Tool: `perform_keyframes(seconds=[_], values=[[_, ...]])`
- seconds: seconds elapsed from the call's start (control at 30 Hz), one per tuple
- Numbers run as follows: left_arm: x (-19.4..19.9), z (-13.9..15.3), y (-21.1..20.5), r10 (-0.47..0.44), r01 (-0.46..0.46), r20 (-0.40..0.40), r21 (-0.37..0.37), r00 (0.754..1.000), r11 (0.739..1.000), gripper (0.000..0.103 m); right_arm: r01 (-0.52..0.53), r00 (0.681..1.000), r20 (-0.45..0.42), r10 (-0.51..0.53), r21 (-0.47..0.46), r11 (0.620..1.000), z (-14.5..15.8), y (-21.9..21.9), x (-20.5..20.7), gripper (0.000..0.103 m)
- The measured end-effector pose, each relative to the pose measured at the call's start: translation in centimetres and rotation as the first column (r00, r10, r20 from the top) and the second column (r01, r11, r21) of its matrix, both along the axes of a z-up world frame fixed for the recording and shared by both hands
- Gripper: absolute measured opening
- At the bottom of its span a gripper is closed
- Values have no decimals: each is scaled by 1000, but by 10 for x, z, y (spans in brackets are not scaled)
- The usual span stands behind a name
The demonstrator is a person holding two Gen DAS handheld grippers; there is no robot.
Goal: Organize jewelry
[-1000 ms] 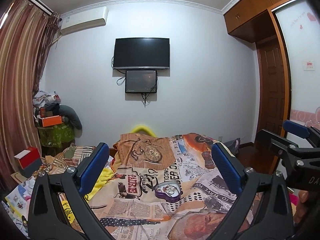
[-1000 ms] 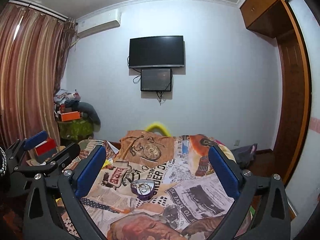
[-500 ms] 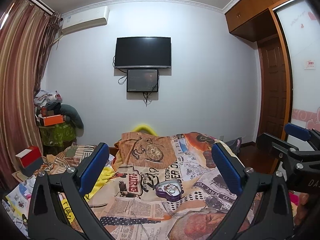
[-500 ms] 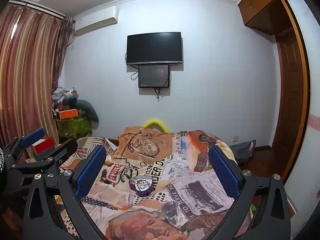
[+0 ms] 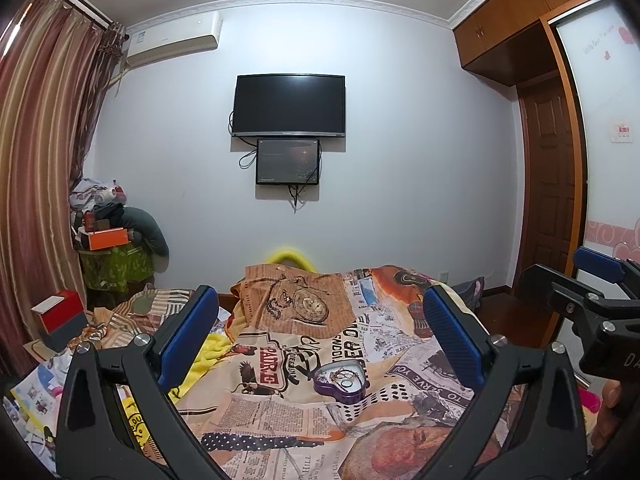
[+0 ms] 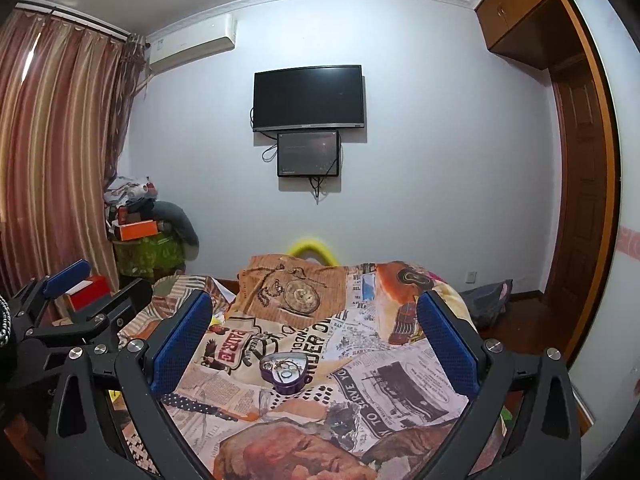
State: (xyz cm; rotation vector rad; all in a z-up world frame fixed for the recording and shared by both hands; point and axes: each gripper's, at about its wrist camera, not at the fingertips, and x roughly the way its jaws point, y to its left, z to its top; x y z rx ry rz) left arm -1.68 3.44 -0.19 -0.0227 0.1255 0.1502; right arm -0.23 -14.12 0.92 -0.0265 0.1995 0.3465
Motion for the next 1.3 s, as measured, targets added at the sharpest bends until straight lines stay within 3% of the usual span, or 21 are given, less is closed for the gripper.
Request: perform_keyframes(seconds=[1.3], values=[[8, -4, -7, -53, 52, -14, -28, 999, 998, 103, 1, 1000, -11, -1, 14, 1000, -3, -2, 0, 101]])
